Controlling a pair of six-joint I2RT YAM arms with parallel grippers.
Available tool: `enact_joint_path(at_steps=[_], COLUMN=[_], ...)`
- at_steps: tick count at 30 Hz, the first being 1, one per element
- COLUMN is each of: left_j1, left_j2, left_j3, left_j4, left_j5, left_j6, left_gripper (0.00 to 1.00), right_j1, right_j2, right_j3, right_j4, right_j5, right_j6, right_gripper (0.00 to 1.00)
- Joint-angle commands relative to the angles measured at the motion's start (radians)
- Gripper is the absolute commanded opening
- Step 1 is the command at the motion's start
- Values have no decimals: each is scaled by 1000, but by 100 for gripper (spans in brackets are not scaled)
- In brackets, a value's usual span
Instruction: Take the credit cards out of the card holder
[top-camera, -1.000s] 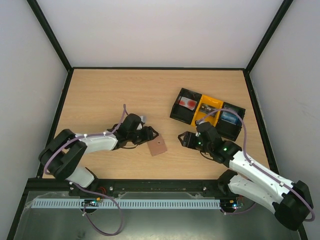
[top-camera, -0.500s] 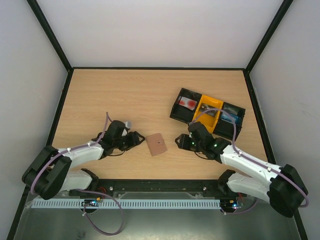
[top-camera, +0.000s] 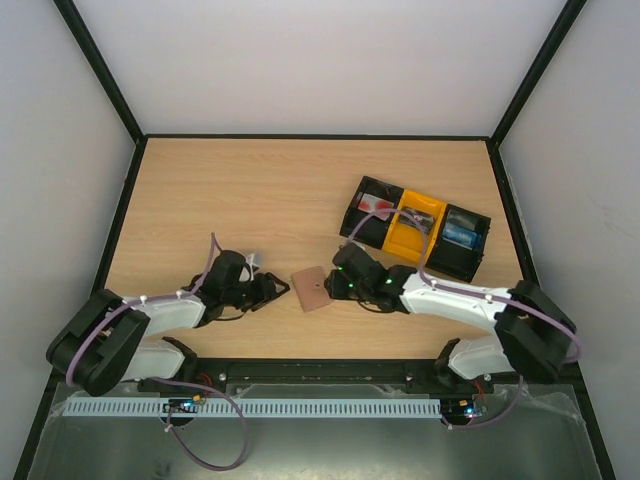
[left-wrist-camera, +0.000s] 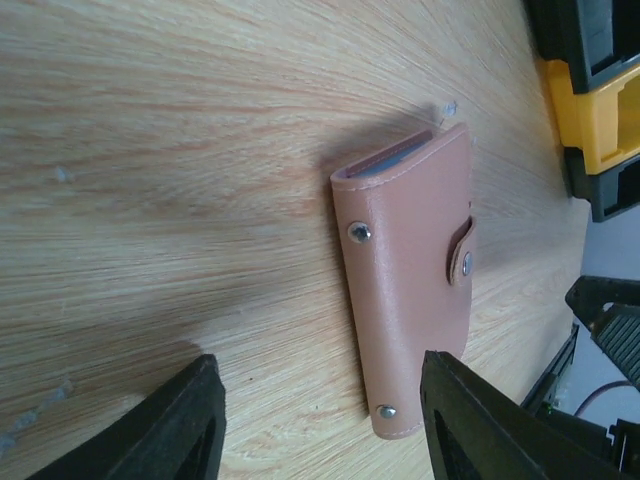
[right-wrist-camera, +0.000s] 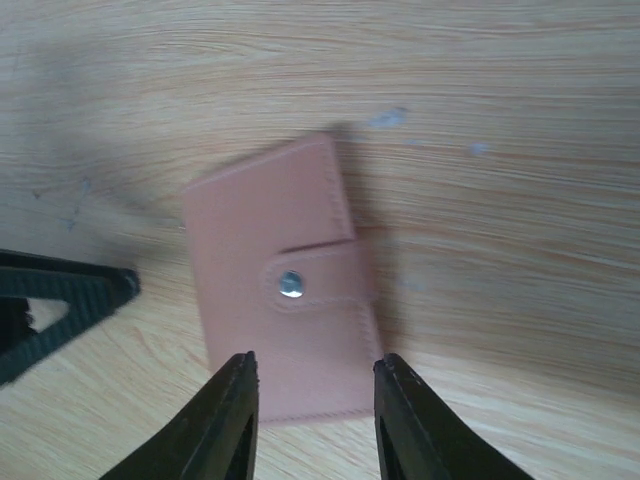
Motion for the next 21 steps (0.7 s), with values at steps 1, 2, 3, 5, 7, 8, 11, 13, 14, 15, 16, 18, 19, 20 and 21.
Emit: enact_joint_path(at_steps=[1,2,3,5,7,8,11,13,14,15,16,18,19,20,21], left_j1=[2,1,1,-1,-2,-3,-6,-7,-7,-7,-7,-9,-12,-12,-14], left_j2=[31,37,46,63,79,83,94,106,113,120,128,142,150,156,164], left_j3=[-44,-51,-57,-61,-59,-61,-59,-57,-55,-55,-55,-56,-56,-56,-56], left_j4=[123,154,177,207,224,232,247,251,252,253,256,267,269,273,278], left_j5=[76,89,95,103,111,113,107,102,100,100,102,107,106,105,105], left_j6=[-39,-59,-71,-90,-102,-106,-117,-124,-129,-136,-141,-145,-145,-146,-147], left_gripper=[54,54,54,54,54,54,54,54,54,54,54,54,54,54,54], right_j1=[55,60,62,63,65,66,77,85,87,90,92,96,99,104,109], right_j2=[97,120,139,180,216,229,269,293,309,325,336,353,362,370,381], right_j3=[108,127,143,173,198,207,233,249,256,261,264,264,263,265,269], right_j4=[9,7,9,3,-15,-18,-23,-35,-47,-55,-60,-63,-64,-71,-83], right_j5=[98,104,107,118,131,132,125,130,137,143,145,144,145,150,157], right_j6=[2,-3,-9,-20,-30,-33,-44,-54,-60,-65,-69,-76,-79,-84,-88], right_gripper=[31,30,29,27,26,26,25,25,25,25,25,25,24,24,24])
